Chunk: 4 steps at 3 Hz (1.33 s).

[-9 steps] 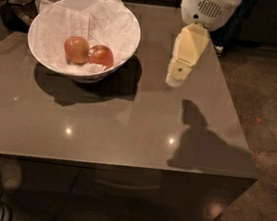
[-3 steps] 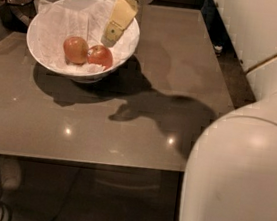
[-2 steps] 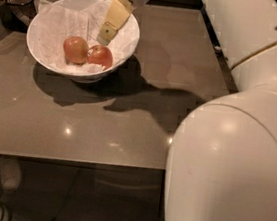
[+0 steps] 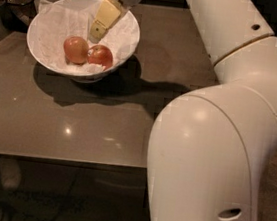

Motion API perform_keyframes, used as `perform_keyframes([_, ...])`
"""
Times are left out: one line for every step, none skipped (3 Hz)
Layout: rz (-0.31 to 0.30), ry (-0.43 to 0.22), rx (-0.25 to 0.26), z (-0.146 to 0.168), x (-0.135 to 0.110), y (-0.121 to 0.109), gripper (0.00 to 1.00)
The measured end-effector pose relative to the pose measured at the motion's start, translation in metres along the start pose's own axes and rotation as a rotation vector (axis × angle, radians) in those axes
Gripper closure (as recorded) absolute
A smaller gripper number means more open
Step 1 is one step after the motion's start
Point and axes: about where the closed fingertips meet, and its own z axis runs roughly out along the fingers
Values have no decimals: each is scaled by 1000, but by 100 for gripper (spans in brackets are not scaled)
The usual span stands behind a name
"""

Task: Pick apple from white bowl

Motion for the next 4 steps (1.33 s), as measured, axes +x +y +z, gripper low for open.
perform_keyframes([43, 9, -11, 11, -10, 1, 13])
perform_keyframes([95, 32, -25, 26, -16, 3, 13])
perform_keyframes([150, 54, -37, 37, -17, 5, 13])
perform_keyframes([192, 83, -37, 45, -15, 7, 14])
